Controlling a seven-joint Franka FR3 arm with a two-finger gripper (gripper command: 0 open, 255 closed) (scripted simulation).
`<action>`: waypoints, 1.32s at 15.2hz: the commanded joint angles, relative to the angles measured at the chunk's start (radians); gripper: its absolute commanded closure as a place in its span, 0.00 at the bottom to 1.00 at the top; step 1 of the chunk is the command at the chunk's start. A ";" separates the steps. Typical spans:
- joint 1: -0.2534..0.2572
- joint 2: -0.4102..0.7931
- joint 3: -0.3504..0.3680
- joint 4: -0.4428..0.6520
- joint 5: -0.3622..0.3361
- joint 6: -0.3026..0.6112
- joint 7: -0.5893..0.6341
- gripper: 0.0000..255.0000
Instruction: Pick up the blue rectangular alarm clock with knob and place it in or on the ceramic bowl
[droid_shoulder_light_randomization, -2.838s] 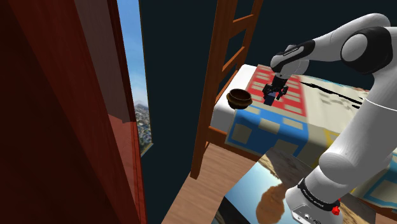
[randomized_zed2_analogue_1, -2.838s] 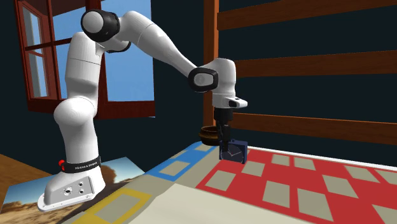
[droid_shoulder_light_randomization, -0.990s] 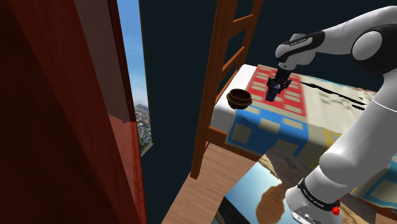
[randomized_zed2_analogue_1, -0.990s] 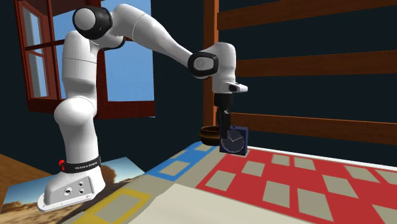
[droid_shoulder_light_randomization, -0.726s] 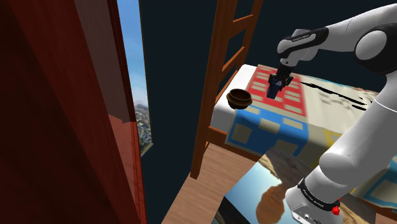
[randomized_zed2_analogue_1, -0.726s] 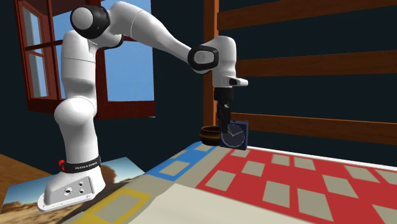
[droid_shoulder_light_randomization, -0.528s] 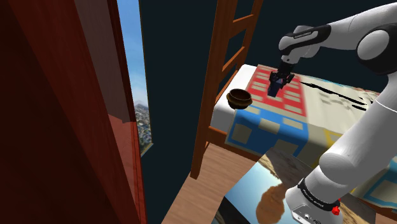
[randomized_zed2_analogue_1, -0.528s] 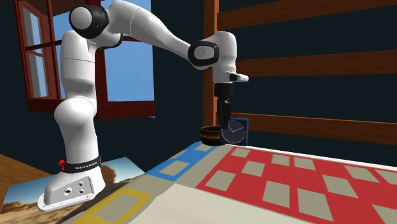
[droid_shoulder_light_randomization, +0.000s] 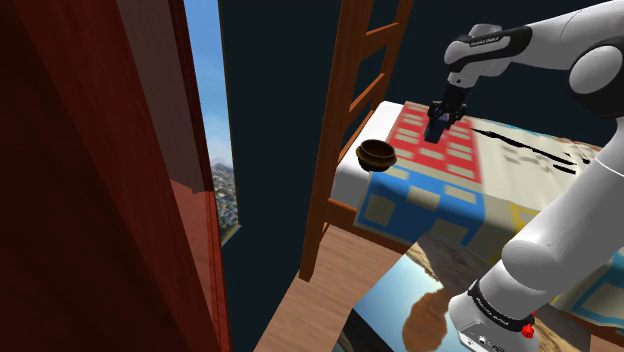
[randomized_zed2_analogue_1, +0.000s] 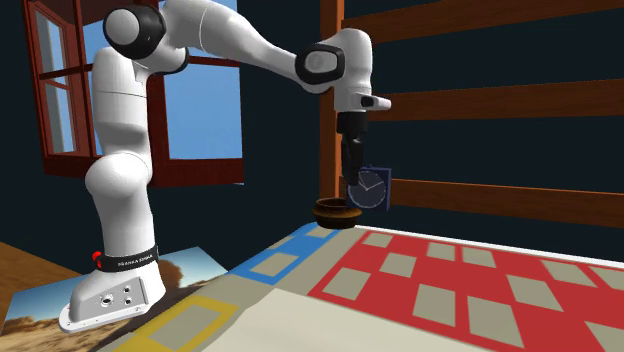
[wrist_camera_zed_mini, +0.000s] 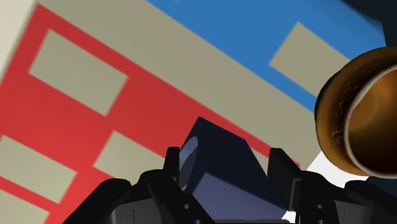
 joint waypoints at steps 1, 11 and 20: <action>0.000 -0.004 -0.001 0.021 -0.002 -0.025 0.000 1.00; 0.063 -0.056 0.059 0.038 -0.022 -0.088 0.129 1.00; 0.167 -0.069 0.168 0.047 -0.024 -0.109 0.343 1.00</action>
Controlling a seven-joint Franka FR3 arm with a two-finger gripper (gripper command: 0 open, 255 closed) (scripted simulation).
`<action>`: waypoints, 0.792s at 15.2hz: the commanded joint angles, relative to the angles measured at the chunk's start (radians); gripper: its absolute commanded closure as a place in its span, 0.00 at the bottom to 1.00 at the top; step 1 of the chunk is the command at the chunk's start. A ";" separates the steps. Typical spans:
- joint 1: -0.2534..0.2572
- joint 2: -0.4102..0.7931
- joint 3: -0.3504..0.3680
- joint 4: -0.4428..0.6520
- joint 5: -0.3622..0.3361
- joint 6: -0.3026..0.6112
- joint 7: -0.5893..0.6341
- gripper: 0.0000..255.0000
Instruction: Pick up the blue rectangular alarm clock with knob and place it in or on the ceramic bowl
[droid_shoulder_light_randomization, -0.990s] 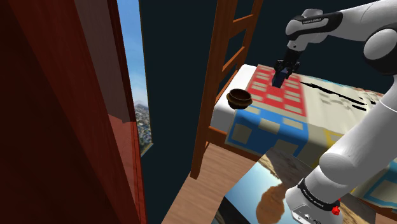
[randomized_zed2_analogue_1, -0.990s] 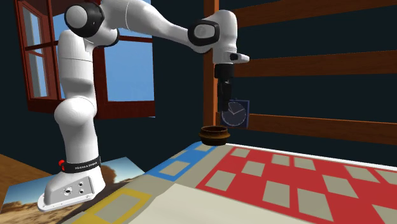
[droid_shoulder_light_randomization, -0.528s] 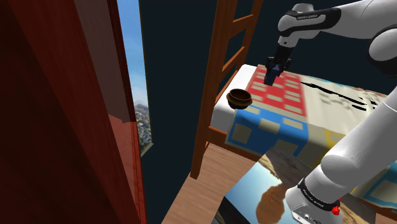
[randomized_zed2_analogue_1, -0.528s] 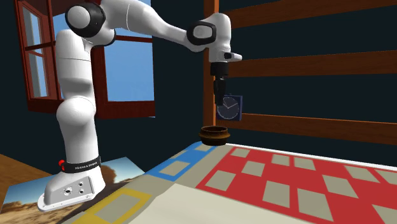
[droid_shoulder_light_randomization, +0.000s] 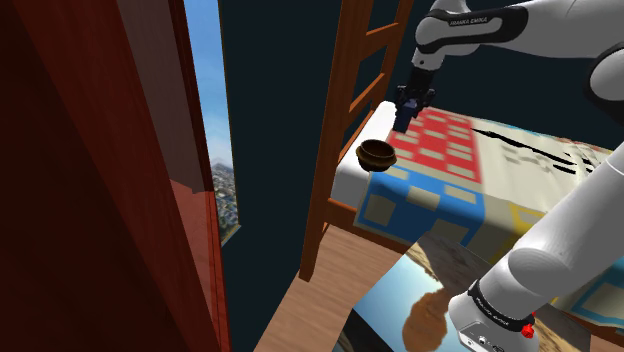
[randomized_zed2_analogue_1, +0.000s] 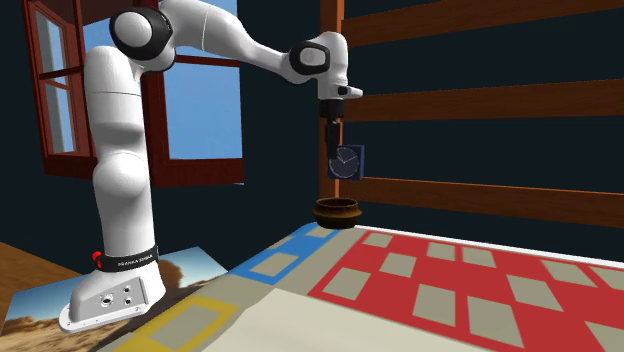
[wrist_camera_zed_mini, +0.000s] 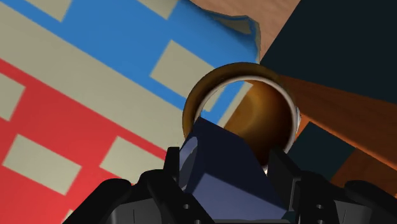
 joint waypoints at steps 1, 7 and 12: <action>0.025 -0.003 0.026 0.000 -0.001 -0.002 0.053 1.00; 0.060 0.017 0.063 -0.009 0.004 0.026 0.123 1.00; 0.060 0.024 0.062 -0.068 0.006 0.092 0.122 1.00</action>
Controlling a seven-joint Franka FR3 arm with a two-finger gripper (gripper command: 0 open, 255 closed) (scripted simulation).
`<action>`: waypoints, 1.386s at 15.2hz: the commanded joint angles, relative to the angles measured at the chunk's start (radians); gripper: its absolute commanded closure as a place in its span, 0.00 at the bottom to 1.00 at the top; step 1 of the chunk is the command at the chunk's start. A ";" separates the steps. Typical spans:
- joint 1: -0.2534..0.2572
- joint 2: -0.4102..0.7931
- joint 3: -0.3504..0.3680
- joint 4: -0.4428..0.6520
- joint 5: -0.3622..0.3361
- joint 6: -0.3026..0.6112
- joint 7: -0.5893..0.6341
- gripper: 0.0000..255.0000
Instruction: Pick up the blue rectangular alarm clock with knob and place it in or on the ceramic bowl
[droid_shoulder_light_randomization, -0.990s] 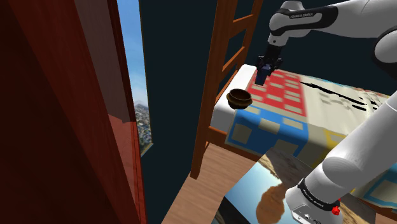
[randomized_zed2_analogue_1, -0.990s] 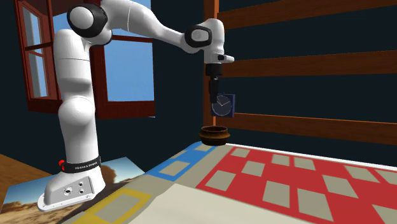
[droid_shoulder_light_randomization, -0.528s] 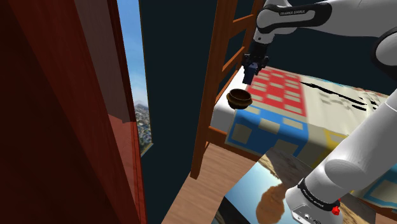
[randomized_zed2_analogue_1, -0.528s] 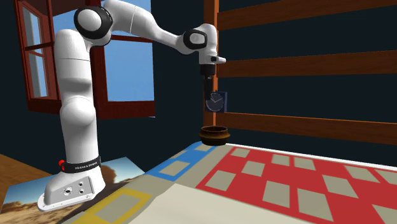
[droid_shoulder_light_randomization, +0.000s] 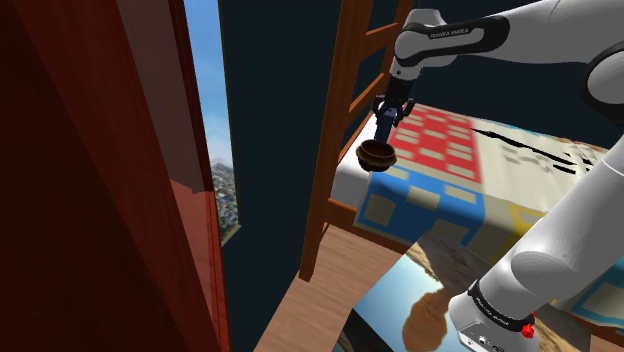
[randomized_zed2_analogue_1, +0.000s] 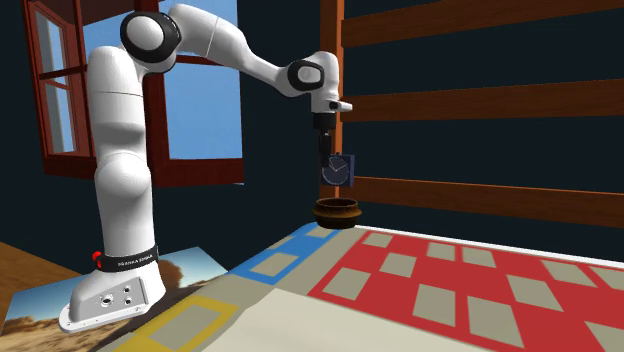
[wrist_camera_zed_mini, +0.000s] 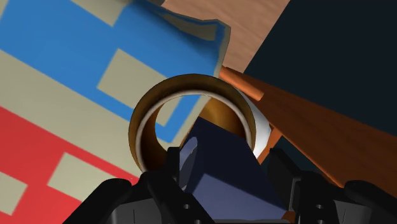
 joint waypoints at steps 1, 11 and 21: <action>0.000 0.004 0.000 -0.022 0.001 0.027 -0.001 1.00; -0.001 0.028 -0.001 -0.103 0.006 0.131 -0.005 1.00; -0.001 0.028 -0.001 -0.103 0.006 0.131 -0.005 0.00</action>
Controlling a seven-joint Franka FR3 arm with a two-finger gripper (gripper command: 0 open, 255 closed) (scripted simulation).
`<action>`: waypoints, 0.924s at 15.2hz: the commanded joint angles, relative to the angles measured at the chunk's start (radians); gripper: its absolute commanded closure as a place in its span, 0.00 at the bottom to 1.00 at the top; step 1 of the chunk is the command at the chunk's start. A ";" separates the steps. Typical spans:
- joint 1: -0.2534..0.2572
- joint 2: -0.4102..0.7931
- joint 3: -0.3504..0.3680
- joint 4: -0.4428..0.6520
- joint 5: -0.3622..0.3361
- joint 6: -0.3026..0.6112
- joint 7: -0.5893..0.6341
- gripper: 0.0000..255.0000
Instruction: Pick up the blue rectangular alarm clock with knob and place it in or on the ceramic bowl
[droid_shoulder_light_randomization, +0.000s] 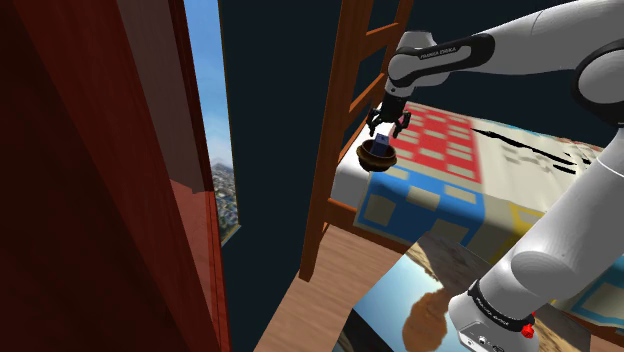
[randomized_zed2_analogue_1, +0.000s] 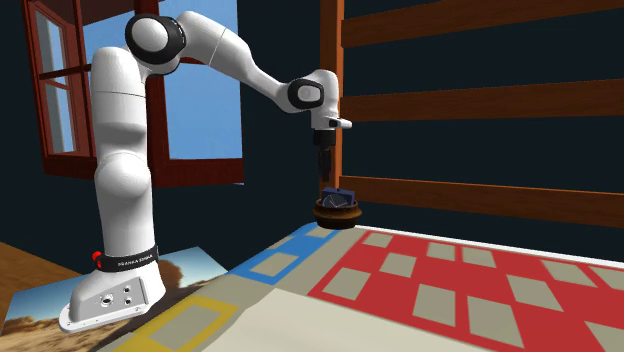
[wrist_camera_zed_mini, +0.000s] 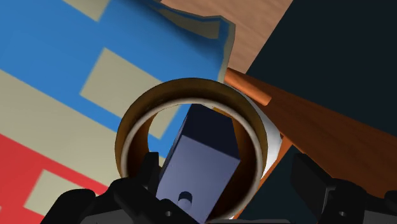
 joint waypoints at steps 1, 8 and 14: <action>0.000 0.000 0.000 0.000 0.000 0.000 0.000 0.00; 0.001 -0.028 0.000 0.096 -0.006 -0.123 0.004 0.00; 0.001 -0.028 0.000 0.096 -0.006 -0.123 0.004 0.00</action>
